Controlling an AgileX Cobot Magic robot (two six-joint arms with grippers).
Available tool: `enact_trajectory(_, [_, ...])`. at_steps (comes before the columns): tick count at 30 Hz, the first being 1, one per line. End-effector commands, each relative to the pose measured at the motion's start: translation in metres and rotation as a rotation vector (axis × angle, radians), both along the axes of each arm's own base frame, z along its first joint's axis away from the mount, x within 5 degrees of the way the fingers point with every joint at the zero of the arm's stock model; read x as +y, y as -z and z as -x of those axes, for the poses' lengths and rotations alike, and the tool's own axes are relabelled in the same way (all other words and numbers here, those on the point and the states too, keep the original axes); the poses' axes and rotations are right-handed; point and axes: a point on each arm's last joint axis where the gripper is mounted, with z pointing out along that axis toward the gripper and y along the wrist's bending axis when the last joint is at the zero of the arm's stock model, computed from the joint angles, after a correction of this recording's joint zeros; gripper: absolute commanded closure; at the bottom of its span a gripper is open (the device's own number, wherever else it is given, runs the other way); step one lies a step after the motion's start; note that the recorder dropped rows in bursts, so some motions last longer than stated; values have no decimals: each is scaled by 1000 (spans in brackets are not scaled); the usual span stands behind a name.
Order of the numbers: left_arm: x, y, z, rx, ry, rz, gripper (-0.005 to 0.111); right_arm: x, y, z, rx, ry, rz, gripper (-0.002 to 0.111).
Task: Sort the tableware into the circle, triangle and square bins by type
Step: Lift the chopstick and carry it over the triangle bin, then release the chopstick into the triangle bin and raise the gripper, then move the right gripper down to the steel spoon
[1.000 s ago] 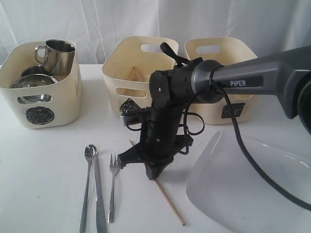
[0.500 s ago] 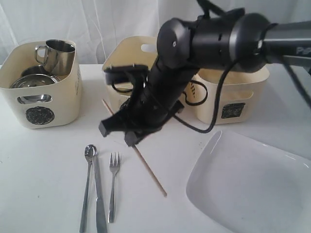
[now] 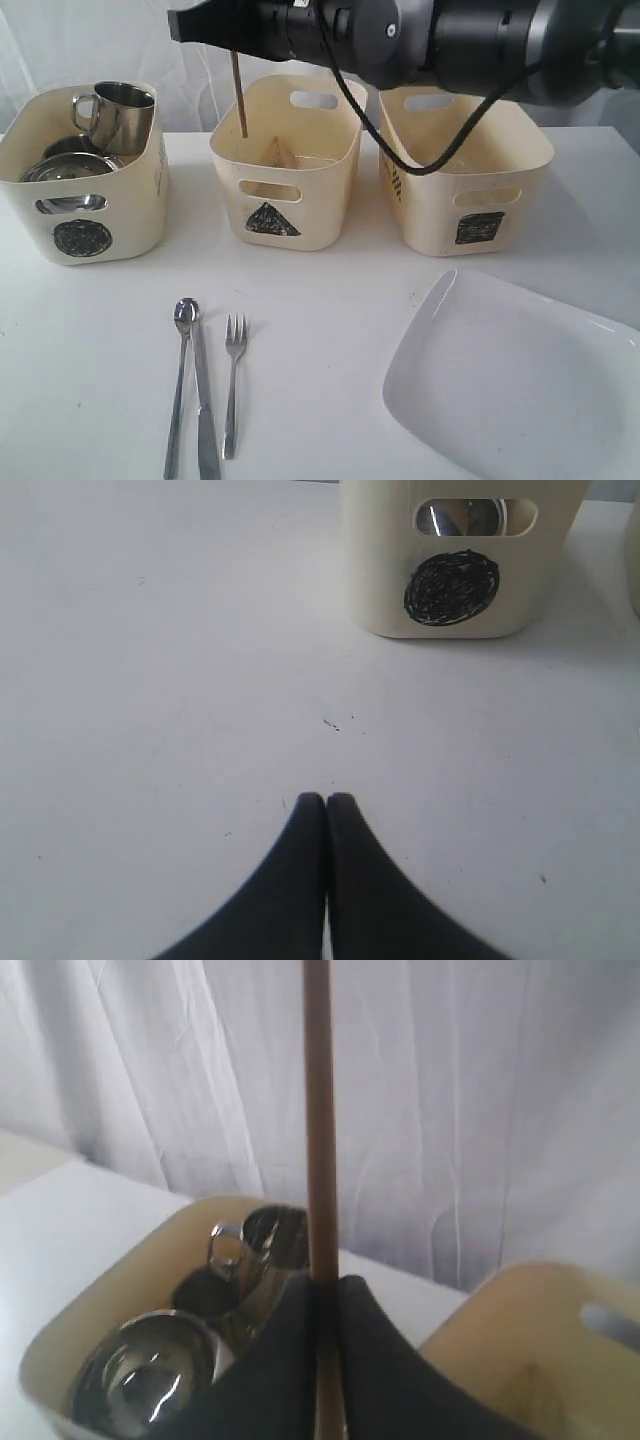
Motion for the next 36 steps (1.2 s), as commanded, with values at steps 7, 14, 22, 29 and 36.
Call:
enact_trajectory(7, [0, 0, 0, -7, -1, 9, 107, 11, 64, -37, -195, 50, 234, 108])
enact_trajectory(14, [0, 0, 0, -7, -1, 9, 107, -8, 81, -54, -157, 151, 200, 107])
enact_trajectory(22, [0, 0, 0, -7, -1, 9, 107, -30, 91, -64, -56, 195, 182, 60])
enact_trajectory(29, [0, 0, 0, -7, -1, 9, 107, -30, 51, -42, 19, 98, 176, 59])
enact_trajectory(36, [0, 0, 0, -7, -1, 9, 107, -20, 41, 21, 554, -213, 204, 98])
